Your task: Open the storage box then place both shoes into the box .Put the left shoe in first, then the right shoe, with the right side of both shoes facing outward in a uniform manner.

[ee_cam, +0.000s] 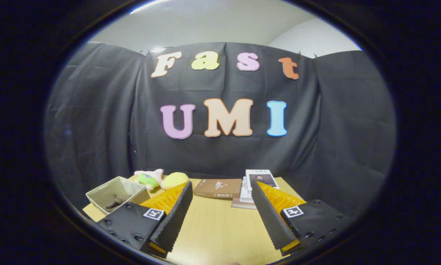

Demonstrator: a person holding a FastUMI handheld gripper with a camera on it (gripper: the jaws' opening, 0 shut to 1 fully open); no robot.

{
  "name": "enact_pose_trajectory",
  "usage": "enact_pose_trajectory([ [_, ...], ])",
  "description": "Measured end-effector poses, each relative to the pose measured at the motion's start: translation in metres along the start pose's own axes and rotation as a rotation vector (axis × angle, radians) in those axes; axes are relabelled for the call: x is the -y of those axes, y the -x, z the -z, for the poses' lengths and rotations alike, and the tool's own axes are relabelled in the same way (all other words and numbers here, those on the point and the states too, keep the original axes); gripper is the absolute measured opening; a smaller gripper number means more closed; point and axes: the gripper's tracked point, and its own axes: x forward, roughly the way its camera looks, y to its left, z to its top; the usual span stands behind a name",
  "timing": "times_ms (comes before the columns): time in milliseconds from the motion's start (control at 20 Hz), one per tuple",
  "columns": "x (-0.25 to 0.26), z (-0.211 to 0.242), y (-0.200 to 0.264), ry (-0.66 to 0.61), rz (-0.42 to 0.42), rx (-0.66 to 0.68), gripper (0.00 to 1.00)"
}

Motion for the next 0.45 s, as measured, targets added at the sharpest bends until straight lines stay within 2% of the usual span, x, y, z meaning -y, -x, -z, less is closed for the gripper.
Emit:
enact_pose_trajectory([
  [300,0.032,-0.003,0.012,-0.026,0.064,0.034,1.00],
  [450,0.037,-0.005,0.016,-0.048,0.070,0.046,1.00],
])
